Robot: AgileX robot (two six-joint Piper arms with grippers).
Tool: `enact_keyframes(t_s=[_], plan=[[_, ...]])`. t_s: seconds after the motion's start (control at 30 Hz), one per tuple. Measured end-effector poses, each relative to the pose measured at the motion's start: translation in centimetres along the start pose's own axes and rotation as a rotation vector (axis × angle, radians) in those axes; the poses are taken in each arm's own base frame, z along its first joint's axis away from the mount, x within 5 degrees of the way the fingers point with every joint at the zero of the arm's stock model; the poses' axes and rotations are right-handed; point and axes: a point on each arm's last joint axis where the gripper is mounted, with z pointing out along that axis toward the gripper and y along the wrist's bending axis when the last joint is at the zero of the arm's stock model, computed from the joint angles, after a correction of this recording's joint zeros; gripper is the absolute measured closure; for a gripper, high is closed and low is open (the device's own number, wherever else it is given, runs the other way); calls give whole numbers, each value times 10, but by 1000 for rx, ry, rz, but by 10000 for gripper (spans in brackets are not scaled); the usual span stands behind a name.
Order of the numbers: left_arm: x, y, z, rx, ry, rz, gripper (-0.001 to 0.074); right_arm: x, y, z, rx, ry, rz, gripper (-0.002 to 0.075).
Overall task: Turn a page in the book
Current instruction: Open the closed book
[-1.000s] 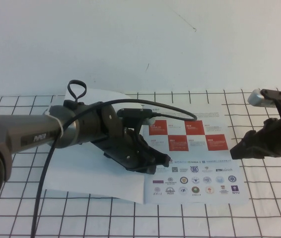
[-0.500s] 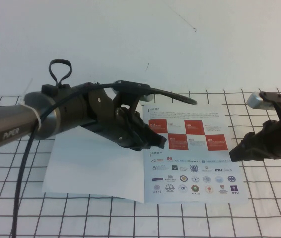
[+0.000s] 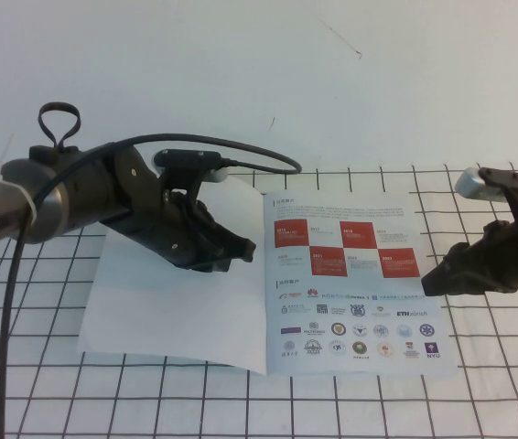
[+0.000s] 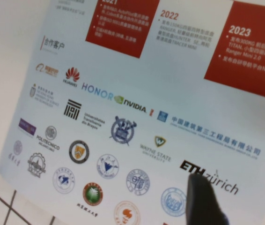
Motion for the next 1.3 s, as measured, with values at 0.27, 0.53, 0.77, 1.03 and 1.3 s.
enact_keyframes(t_s=[0.27,0.53,0.77,1.03,1.3], plan=[[8,3,18,19,59,-45,737,0,0,0,-3,-5,6,386],[15,8,31,13,102,-47,737,-3,2,0,-17,-29,6,386],[20,12,42,4,131,-47,737,-5,0,0,-3,-49,-9,376],[22,13,47,8,144,-56,737,-6,-2,0,18,-63,-10,367],[21,12,47,11,148,-55,737,-4,-9,12,12,-63,5,365]])
